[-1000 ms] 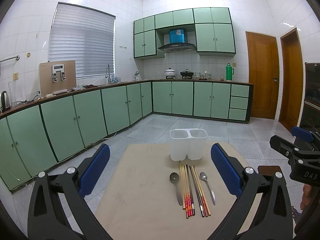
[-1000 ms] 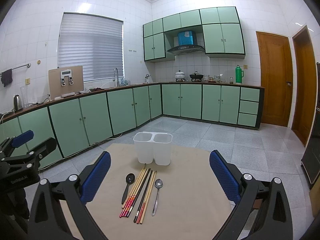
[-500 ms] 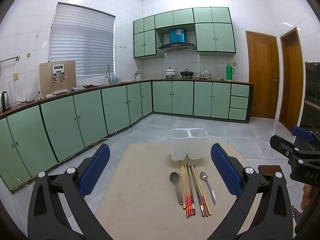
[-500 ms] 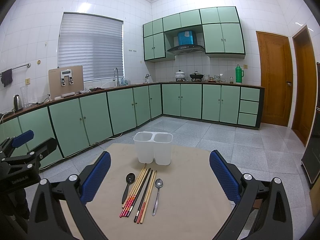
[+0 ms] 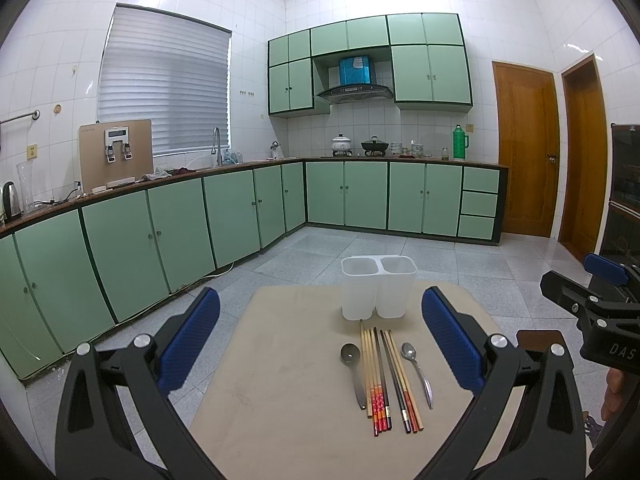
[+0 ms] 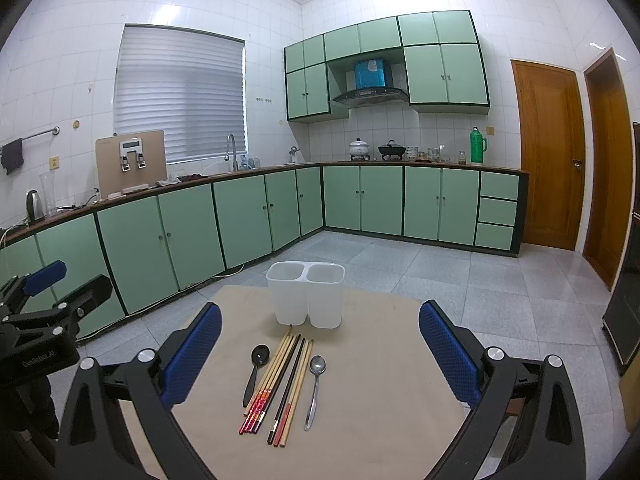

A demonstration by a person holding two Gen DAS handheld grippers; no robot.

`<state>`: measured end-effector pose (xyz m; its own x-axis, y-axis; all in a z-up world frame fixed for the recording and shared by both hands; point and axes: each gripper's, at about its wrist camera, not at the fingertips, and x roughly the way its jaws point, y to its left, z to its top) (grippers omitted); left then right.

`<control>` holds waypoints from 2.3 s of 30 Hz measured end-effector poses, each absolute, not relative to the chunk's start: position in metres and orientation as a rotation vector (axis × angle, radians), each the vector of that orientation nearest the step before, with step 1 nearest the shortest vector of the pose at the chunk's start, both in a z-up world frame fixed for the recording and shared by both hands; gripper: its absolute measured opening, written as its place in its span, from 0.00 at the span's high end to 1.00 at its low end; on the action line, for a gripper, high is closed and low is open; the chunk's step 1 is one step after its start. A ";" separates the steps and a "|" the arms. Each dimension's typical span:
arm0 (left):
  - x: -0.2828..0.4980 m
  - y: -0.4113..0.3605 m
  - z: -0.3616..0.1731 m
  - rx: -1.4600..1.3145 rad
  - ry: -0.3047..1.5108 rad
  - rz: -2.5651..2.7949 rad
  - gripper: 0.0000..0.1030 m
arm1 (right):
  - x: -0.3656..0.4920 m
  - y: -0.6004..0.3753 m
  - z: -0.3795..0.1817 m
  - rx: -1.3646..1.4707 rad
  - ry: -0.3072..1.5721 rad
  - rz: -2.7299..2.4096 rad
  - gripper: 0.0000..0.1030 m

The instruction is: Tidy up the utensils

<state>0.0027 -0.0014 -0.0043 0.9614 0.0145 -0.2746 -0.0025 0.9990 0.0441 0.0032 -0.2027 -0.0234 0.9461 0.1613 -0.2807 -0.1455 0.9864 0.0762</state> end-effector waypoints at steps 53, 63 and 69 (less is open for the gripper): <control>0.208 0.032 -0.138 0.028 0.698 0.036 0.05 | 0.227 -0.181 -0.195 0.086 0.834 0.215 0.38; 0.236 0.024 -0.181 0.004 0.798 -0.013 0.17 | 0.250 -0.166 -0.229 0.081 0.931 0.240 0.53; 0.245 0.012 -0.194 0.017 0.836 -0.049 0.17 | 0.253 -0.165 -0.232 0.072 0.924 0.243 0.72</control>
<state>0.2450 0.0123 -0.1945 0.6694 -0.0367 -0.7420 0.0500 0.9987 -0.0043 0.2534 -0.1651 -0.2318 0.5774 0.2382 -0.7809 -0.1767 0.9703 0.1653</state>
